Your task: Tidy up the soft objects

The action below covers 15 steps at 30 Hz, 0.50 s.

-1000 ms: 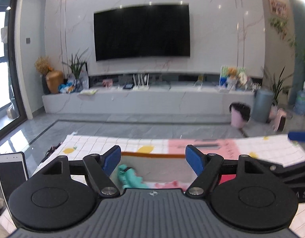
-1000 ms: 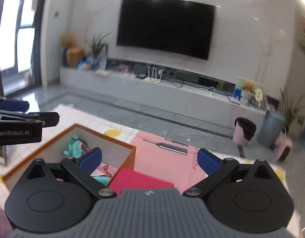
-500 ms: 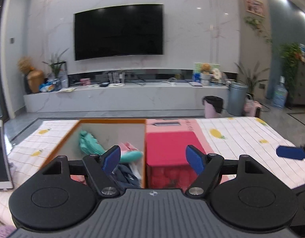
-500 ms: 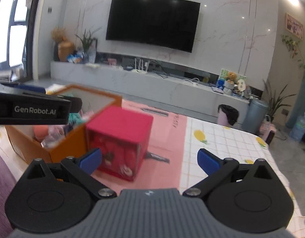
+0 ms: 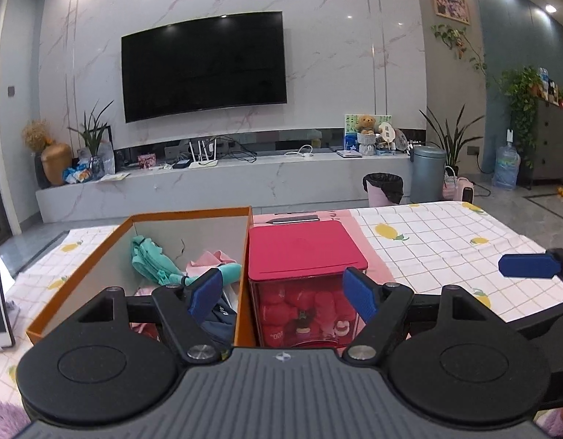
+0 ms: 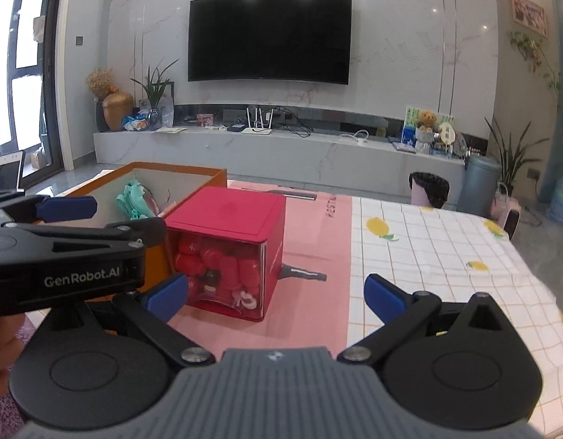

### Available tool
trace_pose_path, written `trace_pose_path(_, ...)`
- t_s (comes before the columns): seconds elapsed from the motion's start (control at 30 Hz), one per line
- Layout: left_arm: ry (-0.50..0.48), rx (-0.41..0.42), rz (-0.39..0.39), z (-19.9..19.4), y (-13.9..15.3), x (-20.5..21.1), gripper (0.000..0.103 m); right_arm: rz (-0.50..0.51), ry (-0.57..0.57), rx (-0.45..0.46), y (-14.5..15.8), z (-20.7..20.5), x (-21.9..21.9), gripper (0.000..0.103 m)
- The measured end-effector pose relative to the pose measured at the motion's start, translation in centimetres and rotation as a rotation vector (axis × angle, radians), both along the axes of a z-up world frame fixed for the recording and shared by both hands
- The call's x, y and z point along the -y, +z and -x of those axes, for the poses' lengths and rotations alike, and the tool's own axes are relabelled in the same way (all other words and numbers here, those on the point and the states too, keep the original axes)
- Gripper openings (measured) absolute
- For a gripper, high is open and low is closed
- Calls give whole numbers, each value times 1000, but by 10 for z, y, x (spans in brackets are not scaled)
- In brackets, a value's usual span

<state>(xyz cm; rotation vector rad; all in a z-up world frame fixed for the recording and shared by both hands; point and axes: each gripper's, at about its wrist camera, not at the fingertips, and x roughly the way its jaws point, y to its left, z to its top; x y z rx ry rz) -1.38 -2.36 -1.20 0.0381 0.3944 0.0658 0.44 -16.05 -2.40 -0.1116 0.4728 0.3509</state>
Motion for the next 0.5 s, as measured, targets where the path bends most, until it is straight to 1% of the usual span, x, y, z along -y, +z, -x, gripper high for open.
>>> trace_pose_path(0.13,-1,12,2,4,-1,-2,88,8,2,10,2,3,1,100)
trace_pose_path(0.4,1,-8,15,2,-2,0,88,15,5,-8,-1,2,0,100)
trace_pose_path(0.5,-4,-20,39,2,-2,-2,88,11,7,-18,-1,2,1,100)
